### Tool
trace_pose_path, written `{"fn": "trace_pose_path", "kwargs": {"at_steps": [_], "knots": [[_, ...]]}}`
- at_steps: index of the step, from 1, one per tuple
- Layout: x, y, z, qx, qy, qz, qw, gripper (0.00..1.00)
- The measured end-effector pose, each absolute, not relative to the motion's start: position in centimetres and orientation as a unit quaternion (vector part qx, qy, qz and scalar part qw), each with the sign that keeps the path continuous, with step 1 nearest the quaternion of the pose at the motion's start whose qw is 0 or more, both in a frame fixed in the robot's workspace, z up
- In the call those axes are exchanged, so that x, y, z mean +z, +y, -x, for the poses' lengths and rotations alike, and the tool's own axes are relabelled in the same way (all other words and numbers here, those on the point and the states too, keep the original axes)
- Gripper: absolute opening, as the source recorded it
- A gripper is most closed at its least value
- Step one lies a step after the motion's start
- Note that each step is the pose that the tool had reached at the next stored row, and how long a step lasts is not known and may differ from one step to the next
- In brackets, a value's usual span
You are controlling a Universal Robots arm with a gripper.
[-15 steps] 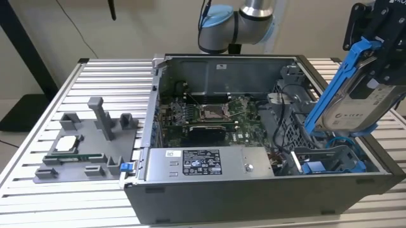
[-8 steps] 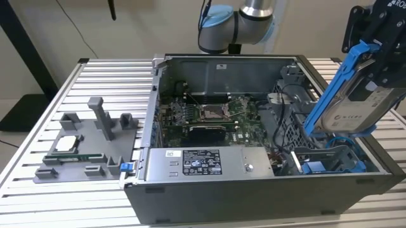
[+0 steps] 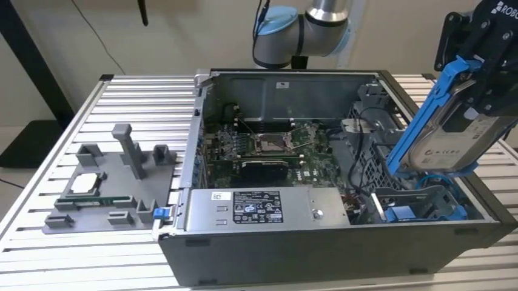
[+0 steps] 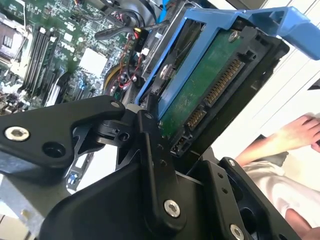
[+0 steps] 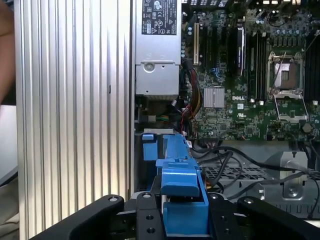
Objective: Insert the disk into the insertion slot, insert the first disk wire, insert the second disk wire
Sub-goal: 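Insert the disk into the insertion slot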
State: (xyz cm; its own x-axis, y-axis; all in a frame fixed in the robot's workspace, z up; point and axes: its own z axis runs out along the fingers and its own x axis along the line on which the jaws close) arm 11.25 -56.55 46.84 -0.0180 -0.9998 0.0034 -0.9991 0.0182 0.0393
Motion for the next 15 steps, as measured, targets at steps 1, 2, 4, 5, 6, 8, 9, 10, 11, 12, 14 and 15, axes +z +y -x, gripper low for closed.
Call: {"fn": "trace_pose_path", "kwargs": {"at_steps": [1,2,4,5,6,8,9,10,11,12,14,15], "knots": [[46.78,-56.55,-11.25,-0.013,-0.713,-0.701,0.015,0.0],[46.72,-56.55,-11.25,-0.013,-0.713,-0.701,0.015,0.0],[46.6,-56.56,-11.24,-0.013,-0.713,-0.7,0.015,0.0],[46.54,-56.56,-11.24,-0.013,-0.713,-0.7,0.015,0.0],[46.48,-56.56,-11.24,-0.013,-0.713,-0.7,0.015,0.0],[46.36,-56.57,-11.26,-0.013,-0.713,-0.701,0.015,0.0],[46.31,-56.57,-11.26,-0.013,-0.713,-0.701,0.015,0.0],[46.25,-56.57,-11.26,-0.013,-0.713,-0.701,0.015,0.0],[46.2,-56.58,-11.25,-0.013,-0.713,-0.701,0.015,0.0],[46.14,-56.58,-11.26,-0.013,-0.713,-0.701,0.015,0.0],[46.03,-56.58,-11.26,-0.013,-0.713,-0.701,0.015,0.0],[45.97,-56.59,-11.26,-0.013,-0.713,-0.701,0.015,0.0]]}}
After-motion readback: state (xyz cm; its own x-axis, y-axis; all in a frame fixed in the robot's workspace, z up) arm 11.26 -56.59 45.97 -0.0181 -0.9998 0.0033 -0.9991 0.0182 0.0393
